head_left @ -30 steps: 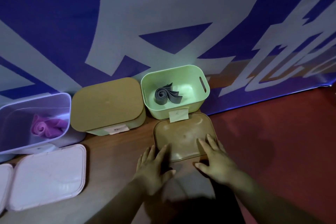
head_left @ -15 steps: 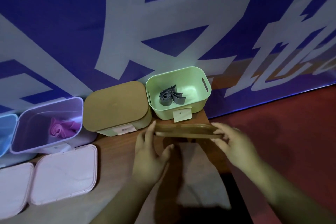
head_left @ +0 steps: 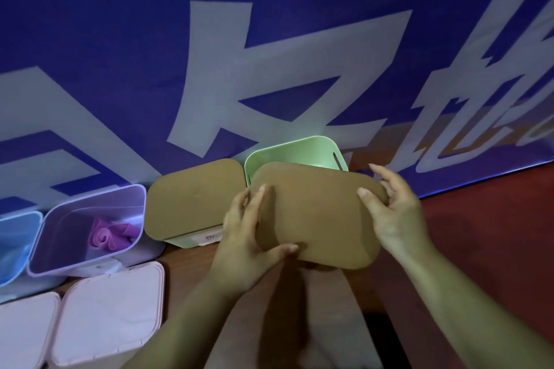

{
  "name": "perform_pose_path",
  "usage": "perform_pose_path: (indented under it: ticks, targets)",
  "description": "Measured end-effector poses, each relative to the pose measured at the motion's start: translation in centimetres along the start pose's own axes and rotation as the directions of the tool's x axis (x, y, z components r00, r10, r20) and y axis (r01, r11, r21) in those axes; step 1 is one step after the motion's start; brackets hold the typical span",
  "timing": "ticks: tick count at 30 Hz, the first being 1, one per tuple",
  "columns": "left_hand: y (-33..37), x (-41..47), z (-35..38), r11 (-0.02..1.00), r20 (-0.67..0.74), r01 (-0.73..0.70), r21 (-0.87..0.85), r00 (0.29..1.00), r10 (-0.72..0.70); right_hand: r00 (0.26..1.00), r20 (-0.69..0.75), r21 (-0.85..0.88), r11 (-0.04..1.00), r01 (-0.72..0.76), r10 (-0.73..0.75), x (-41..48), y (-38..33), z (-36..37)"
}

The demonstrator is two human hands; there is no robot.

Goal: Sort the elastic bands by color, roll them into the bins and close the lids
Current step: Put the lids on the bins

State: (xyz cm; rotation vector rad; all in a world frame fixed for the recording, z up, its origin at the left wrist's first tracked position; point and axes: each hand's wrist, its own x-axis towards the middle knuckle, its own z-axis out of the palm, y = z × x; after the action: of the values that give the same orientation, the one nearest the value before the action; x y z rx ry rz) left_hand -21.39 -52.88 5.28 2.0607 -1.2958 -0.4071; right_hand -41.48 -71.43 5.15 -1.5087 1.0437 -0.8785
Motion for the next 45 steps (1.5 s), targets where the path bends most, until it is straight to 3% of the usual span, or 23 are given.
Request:
perform_pose_path:
  ticks: [4,7,11,15,19,29,37,41,45]
  targets:
    - [-0.5,1.1,0.2,0.966,0.138,-0.138,0.217,0.984,0.110,0.984,-0.159,-0.010,0.996,-0.084,0.082,2.5,-0.1,0.9]
    - [-1.3,2.2,0.5,0.943,0.163,-0.141,0.300,0.982,0.095,0.982,-0.155,-0.041,0.993,-0.114,0.107,4.7,0.1,2.0]
    - [-2.3,4.1,1.1,0.940,0.079,-0.037,0.339,0.997,0.010,0.996,0.017,-0.135,0.988,-0.080,0.083,7.0,0.1,3.6]
    - [-3.2,6.2,2.2,0.889,0.047,0.022,0.457,0.998,-0.048,0.949,0.301,-0.457,0.888,0.056,0.095,8.2,0.6,4.4]
    - [-3.8,7.6,3.6,0.838,0.031,0.072,0.541,0.994,-0.106,0.921,0.385,-0.529,0.831,0.169,0.058,9.7,1.8,4.7]
    - [-4.3,8.3,5.8,0.806,0.007,0.122,0.580,0.988,-0.154,0.860,0.501,-0.593,0.761,0.261,0.095,12.9,3.6,5.1]
    - [-5.1,10.2,3.8,0.807,0.134,-0.030,0.590,0.989,-0.061,0.903,0.430,-0.641,0.699,0.318,-0.016,13.0,4.5,4.7]
    - [-5.6,10.4,3.4,0.817,0.177,-0.059,0.573,0.983,-0.054,0.817,0.575,-0.628,0.666,0.403,0.048,11.3,4.7,3.9]
    - [-5.9,10.2,3.2,0.823,0.206,-0.061,0.565,0.976,-0.069,0.769,0.630,-0.636,0.639,0.433,0.106,11.4,4.1,3.7]
